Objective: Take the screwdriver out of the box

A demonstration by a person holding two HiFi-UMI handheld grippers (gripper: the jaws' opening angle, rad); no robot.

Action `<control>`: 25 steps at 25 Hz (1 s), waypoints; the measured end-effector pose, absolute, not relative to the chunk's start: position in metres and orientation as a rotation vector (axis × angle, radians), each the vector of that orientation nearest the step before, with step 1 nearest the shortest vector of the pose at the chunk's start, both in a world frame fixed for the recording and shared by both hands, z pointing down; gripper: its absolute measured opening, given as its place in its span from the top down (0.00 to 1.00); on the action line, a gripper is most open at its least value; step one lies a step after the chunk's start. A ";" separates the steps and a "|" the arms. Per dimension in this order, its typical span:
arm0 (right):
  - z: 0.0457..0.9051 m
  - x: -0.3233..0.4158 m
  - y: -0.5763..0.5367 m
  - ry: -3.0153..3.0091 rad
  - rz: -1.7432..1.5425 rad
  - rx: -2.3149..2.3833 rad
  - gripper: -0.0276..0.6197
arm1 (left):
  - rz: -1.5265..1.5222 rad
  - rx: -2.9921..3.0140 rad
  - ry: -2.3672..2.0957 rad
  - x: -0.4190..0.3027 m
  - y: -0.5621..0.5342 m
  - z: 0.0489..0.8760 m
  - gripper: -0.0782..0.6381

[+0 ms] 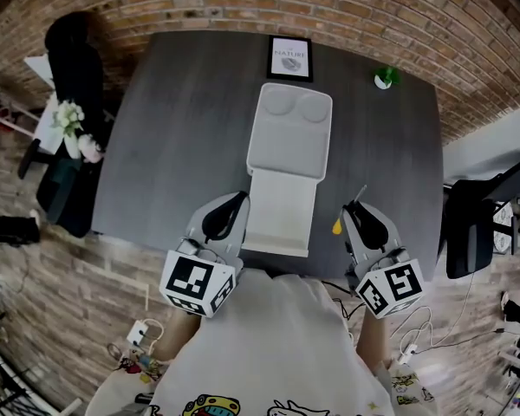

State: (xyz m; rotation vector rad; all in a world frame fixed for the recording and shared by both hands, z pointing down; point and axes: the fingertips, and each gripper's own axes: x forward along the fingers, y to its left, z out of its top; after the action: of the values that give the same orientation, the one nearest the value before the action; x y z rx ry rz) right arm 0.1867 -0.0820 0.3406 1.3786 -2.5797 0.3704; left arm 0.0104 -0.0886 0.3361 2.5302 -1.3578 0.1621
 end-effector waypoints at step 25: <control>0.343 0.174 -0.091 -2.576 0.373 1.335 0.84 | 0.151 2.495 -1.366 0.001 -0.098 0.340 0.89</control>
State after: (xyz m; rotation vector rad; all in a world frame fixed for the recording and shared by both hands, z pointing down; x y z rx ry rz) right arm 0.1736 -0.0910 0.3427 1.3352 -2.5763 0.3731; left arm 0.0011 -0.0984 0.3405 2.4953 -1.3663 0.1509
